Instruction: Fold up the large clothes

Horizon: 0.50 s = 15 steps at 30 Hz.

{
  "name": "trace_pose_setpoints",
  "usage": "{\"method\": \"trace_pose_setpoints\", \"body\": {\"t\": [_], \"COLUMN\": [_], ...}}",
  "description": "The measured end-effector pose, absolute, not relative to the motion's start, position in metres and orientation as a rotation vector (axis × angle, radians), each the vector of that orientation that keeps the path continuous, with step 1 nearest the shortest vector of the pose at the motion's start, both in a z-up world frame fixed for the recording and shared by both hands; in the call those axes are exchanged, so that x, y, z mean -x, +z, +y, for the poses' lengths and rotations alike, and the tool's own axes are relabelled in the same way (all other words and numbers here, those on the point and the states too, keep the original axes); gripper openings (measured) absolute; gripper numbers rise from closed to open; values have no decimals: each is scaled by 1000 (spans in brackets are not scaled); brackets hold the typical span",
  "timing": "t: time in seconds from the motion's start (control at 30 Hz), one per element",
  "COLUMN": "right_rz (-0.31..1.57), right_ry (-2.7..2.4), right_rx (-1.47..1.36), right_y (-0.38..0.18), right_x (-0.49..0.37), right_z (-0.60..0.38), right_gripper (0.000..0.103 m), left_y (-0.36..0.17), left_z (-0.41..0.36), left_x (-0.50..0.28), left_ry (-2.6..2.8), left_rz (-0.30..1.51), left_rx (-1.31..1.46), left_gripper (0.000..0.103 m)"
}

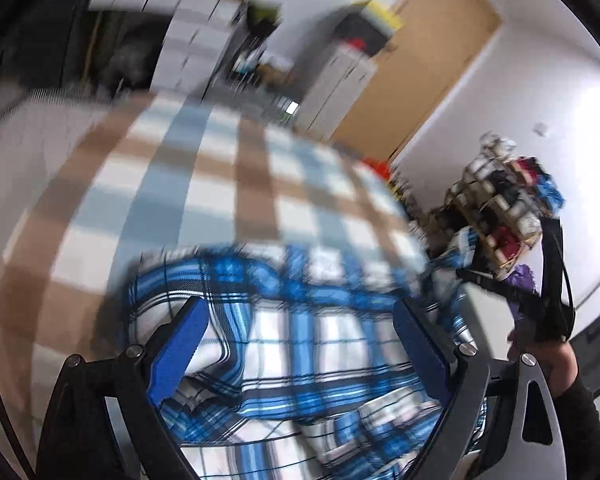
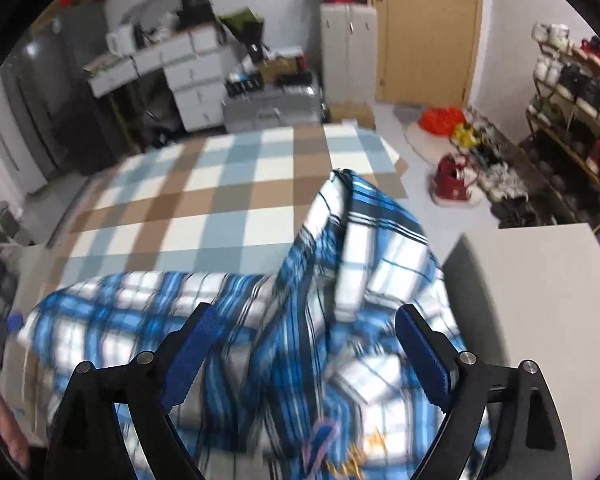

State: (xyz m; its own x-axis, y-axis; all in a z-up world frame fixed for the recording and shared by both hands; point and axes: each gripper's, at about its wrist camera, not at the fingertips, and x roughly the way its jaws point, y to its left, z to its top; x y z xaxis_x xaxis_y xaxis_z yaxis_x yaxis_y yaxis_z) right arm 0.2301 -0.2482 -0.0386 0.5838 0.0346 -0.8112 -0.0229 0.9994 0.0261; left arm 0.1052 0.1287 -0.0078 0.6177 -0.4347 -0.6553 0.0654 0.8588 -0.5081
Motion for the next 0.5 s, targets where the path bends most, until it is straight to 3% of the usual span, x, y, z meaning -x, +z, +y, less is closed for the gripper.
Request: {"method": "trace_pose_setpoints", "body": {"t": [0.07,0.1,0.13,0.17,0.2,0.5], "right_rz": [987,1001,1017,1029,1044,676], "right_ry": [-27,-58,-85,-94,-90,23], "right_rx": [-12,-15,-27,-46,-102,-509], "right_y": [-53,-61,-68,-75,-81,-43], "right_x": [-253,-259,-266,-262,-263,-157], "right_z": [-246,-247,-250,-255,-262,-342], "right_gripper": [89,80,50,31,3,2], "left_y": [-17,-18,-18,-17,-18,-31], "left_z": [127,124,123,119,117,117], "left_x": [-107,-104,-104,-102,-102,-95], "left_ry": [-303,-293,-270,-257,-251,-201], "left_rz": [909,908,910,916,925,991], "left_rx": [492,484,454,413,378,332], "left_gripper": [91,91,91,91,91,91]}}
